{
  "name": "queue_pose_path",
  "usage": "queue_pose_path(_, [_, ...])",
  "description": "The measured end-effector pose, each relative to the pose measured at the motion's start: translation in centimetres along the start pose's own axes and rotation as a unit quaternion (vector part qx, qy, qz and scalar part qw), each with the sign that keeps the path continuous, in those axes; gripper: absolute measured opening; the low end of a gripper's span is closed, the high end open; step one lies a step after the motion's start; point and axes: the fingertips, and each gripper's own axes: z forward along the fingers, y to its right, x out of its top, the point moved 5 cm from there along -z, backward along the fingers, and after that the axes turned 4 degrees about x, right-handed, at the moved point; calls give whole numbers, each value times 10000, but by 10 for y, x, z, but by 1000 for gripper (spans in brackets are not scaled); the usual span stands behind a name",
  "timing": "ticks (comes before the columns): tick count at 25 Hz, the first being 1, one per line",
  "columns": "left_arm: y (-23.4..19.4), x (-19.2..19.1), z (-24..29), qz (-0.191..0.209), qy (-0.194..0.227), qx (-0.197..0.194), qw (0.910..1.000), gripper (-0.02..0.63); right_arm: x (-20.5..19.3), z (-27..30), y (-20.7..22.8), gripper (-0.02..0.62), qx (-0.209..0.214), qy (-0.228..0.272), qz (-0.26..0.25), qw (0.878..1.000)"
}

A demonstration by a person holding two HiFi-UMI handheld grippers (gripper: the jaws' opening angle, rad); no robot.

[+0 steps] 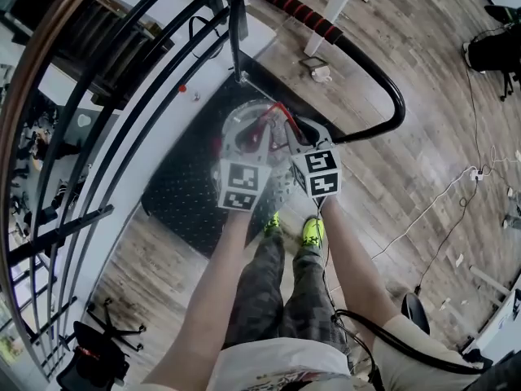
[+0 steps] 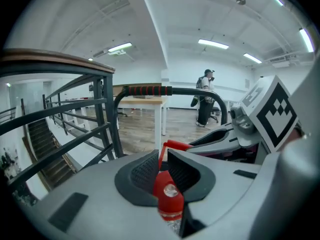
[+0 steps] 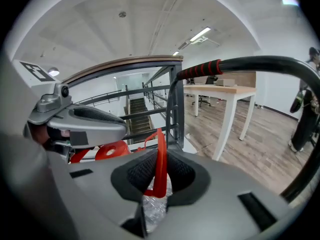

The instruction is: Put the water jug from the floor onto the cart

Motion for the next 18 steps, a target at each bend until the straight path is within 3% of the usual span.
queue_pose_path(12, [1, 3, -2, -141, 123, -79, 9998, 34, -19, 1, 33, 53, -431, 76, 900, 9950])
queue_pose_path(18, [-6, 13, -12, -221, 297, -43, 9993, 34, -24, 5, 38, 54, -409, 59, 1190, 9920])
